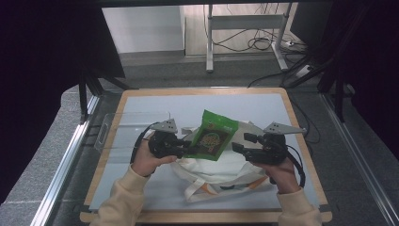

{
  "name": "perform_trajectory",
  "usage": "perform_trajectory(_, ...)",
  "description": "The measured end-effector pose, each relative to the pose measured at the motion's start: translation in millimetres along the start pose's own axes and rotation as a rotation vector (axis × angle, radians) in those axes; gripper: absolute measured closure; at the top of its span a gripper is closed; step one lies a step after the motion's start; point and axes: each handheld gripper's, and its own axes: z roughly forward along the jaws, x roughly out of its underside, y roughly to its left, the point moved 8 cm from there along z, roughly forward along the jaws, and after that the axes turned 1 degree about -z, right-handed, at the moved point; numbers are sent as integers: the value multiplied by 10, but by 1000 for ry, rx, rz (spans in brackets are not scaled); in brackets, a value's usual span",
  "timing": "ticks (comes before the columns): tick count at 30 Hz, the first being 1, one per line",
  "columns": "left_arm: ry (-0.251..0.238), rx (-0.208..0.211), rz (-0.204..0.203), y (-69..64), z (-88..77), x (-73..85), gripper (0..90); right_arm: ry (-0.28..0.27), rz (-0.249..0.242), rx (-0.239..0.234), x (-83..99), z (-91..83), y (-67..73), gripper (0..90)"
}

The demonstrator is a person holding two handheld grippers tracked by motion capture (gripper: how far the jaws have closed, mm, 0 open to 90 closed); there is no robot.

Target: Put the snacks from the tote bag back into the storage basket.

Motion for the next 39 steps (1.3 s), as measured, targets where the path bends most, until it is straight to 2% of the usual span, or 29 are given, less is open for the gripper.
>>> perform_trajectory(7, -1, 13, 17, -41, 34, -8, 722, 17, -15, -57, 110, 74, 86, 346)
perform_trajectory(15, -10, 40, 15, -57, 32, -3, 722, 25, -52, -145, 206, 247, 278, 349)
perform_trajectory(18, -21, 55, 11, -70, 7, -12, 722, 33, -71, -159, 224, 314, 347, 349)
perform_trajectory(23, -25, 80, 13, -103, 7, -20, 722, 41, -76, -173, 234, 401, 386, 359)
perform_trajectory(26, -23, 91, 14, -120, 22, -20, 721, 36, -79, -193, 230, 426, 399, 397)
perform_trajectory(29, -20, 100, 9, -119, 40, -19, 721, 19, -65, -237, 227, 442, 423, 464)
perform_trajectory(31, -19, 98, 8, -105, 38, -15, 720, 10, -62, -224, 232, 443, 405, 529)
perform_trajectory(33, -24, 109, 3, -94, 38, -11, 717, -3, -29, -250, 227, 430, 391, 572)
perform_trajectory(36, -23, 119, -3, -67, 42, 5, 703, -20, -9, -285, 216, 400, 379, 641)
perform_trajectory(39, -10, 99, -3, -42, 67, 27, 655, -27, -6, -321, 210, 378, 395, 700)
